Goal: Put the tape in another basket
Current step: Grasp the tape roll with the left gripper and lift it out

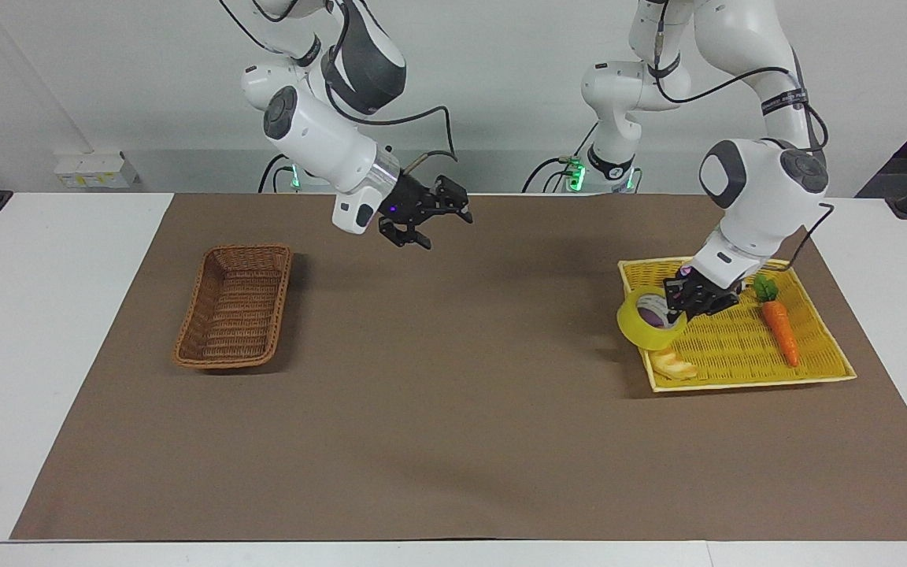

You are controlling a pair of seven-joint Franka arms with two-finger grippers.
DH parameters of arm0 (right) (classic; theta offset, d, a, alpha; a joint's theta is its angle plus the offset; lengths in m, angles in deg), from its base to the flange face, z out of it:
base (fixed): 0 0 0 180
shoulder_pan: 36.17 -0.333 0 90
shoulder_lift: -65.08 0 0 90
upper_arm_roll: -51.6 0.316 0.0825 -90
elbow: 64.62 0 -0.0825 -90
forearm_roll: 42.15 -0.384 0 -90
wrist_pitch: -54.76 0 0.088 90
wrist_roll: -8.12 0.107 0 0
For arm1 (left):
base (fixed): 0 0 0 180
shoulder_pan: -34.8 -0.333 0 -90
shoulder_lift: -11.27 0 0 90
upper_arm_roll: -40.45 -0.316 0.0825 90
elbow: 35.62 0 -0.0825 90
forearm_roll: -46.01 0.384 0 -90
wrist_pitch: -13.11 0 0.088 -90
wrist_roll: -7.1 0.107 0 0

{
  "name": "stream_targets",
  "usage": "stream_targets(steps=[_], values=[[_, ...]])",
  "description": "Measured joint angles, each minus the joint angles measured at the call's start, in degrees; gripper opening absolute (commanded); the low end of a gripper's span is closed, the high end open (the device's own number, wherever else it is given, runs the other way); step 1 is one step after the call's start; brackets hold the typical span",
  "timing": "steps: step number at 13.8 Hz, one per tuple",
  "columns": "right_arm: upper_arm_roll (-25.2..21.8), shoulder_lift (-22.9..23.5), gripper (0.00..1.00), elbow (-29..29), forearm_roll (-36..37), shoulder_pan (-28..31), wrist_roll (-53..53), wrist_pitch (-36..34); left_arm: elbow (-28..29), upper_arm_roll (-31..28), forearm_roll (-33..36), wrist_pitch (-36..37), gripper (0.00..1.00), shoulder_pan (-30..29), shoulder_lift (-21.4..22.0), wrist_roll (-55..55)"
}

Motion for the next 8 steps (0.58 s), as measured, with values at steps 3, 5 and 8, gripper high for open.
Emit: stream_targets(steps=[3, 5, 8], values=[[0.00, 0.00, 1.00, 0.02, 0.00, 0.00, 0.07, 0.00, 0.64, 0.02, -8.90, -0.37, 0.00, 3.41, -0.01, -0.07], [0.02, 0.02, 1.00, 0.46, -0.01, -0.14, 0.08, 0.19, 0.75, 0.04, -14.11, -1.17, 0.00, 5.25, 0.00, -0.07], [0.12, 0.16, 1.00, 2.14, -1.53, -1.85, 0.14, 3.65, 1.48, 0.04, -20.10, -2.33, 0.00, 9.80, 0.12, -0.16]])
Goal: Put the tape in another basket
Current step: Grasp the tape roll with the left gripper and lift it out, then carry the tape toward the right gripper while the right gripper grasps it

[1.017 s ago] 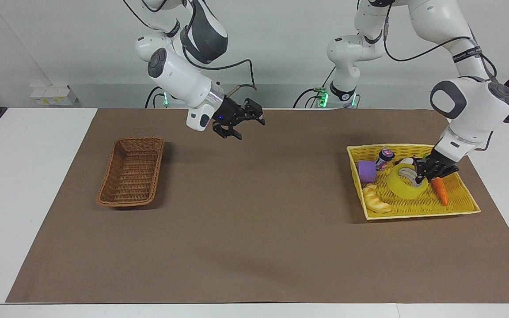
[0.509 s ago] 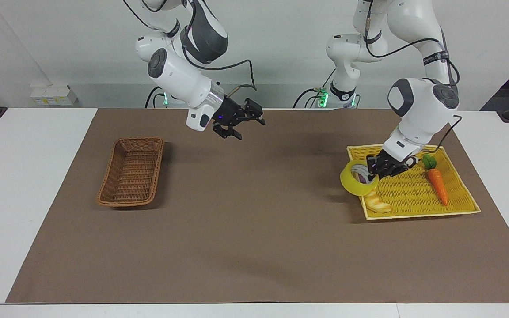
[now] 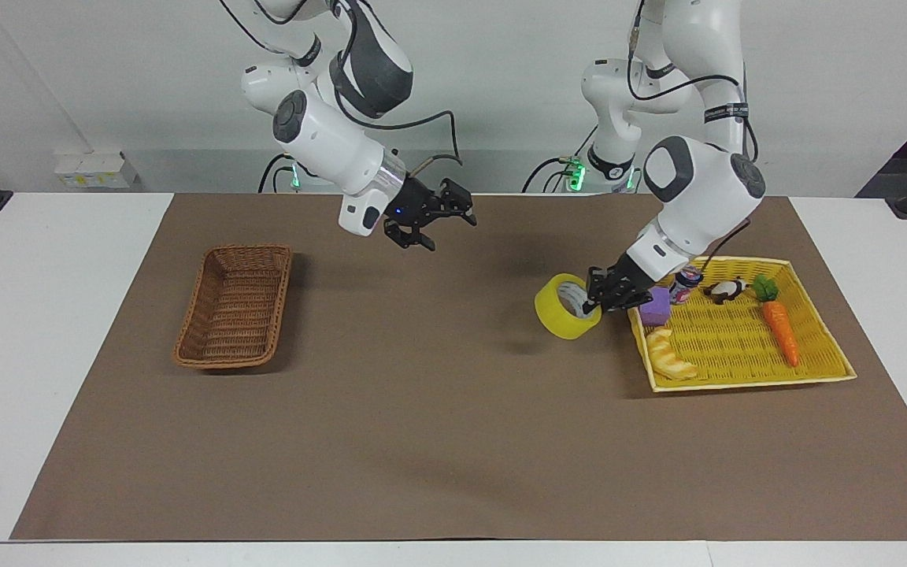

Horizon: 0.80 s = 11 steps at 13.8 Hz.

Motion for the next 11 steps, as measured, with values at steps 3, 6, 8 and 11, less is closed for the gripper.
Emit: stream_targets(steps=[3, 6, 8, 11], values=[[0.02, 1.07, 1.00, 0.87, -1.10, -1.93, 0.02, 4.11, 2.38, -0.01, -4.57, -2.35, 0.00, 4.04, 1.15, -0.27], [0.09, 3.03, 1.00, 1.06, -1.26, -3.48, 0.03, 7.67, 6.17, 0.00, -8.70, -5.47, 0.00, 6.96, 3.30, -0.78], [0.02, 3.94, 1.00, 1.06, -1.27, -3.48, -0.13, 8.05, 7.62, -0.03, -11.70, -6.09, 0.00, 8.00, 4.47, -0.78], [0.02, 4.25, 1.00, 1.06, -1.27, -3.49, -0.14, 8.07, 9.54, 0.01, -15.79, -10.25, 0.00, 11.21, 5.66, -0.78]])
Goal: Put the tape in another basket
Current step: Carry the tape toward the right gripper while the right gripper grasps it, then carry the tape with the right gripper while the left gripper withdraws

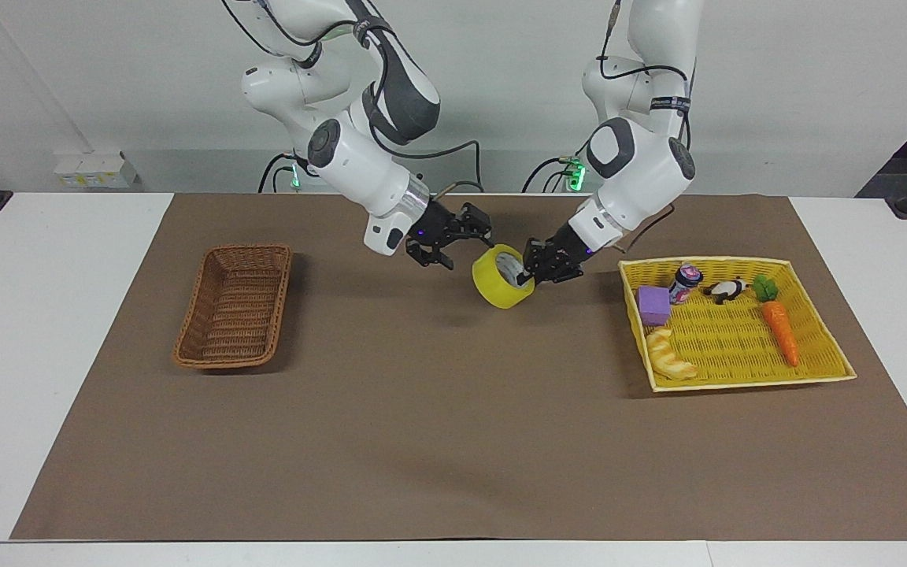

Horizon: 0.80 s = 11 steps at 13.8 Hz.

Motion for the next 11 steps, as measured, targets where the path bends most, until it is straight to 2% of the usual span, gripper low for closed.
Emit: stream_targets(steps=[7, 8, 9, 11], values=[[0.00, 1.23, 0.99, 0.48, 0.00, -1.13, 0.00, 1.55, 2.26, 0.08, -6.56, -2.84, 0.00, 4.29, 1.65, -0.14], [-0.02, 1.23, 0.81, 0.68, 0.00, -1.14, 0.00, 1.55, 2.32, 0.08, -7.00, -2.88, 0.00, 4.47, 1.73, -0.14], [-0.02, 1.24, 0.70, 0.85, 0.00, -1.14, -0.04, 1.55, 2.36, 0.06, -7.19, -2.88, 0.00, 4.54, 1.77, -0.14], [-0.06, 1.23, 0.69, 1.02, 0.01, -1.14, -0.18, 1.56, 2.44, 0.01, -7.29, -2.89, 0.00, 4.59, 1.79, -0.14]])
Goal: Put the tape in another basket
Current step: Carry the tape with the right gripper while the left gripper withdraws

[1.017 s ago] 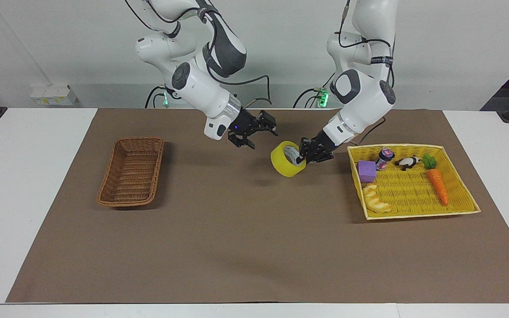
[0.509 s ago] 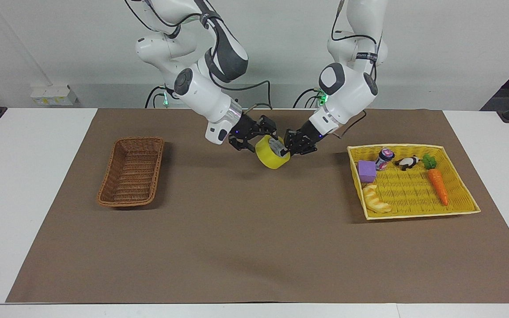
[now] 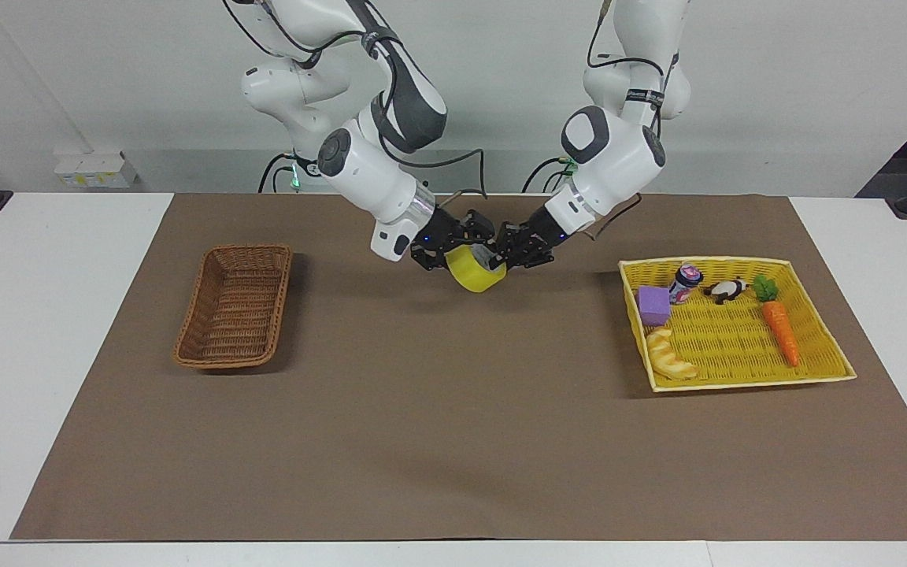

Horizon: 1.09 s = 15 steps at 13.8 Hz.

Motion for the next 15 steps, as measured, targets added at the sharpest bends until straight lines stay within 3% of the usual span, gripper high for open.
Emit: stream_targets(steps=[4, 5, 10, 11, 13, 14, 15], values=[[-0.21, 0.00, 0.25, 0.17, 0.01, 0.01, -0.08, 0.02, 0.10, -0.40, -0.01, 0.00, 0.00, 0.00, 0.08, 0.00], [-0.28, 0.01, 0.20, 0.27, 0.04, 0.01, -0.09, 0.11, 0.10, -0.51, -0.02, 0.01, 0.00, 0.00, 0.15, 0.02], [-0.30, 0.02, 0.20, 0.45, 0.04, -0.03, -0.10, 0.18, 0.19, -0.49, -0.05, 0.06, 0.03, 0.00, 0.71, 0.02], [-0.30, 0.02, 0.20, 0.45, 0.04, -0.03, -0.10, 0.18, 0.19, -0.49, -0.05, 0.06, 0.15, 0.00, 0.72, 0.02], [-0.30, 0.01, 0.20, 0.43, 0.04, -0.03, -0.10, 0.18, 0.17, -0.51, -0.05, 0.06, 0.25, 0.00, 0.74, 0.02], [-0.31, 0.00, 0.20, 0.39, 0.04, -0.02, -0.10, 0.18, 0.07, -0.55, -0.06, 0.06, 0.42, 0.00, 0.74, 0.02], [-0.31, -0.01, 0.20, 0.39, 0.04, -0.02, -0.10, 0.18, -0.31, -0.72, -0.07, 0.03, 0.74, 0.00, 0.75, 0.02]])
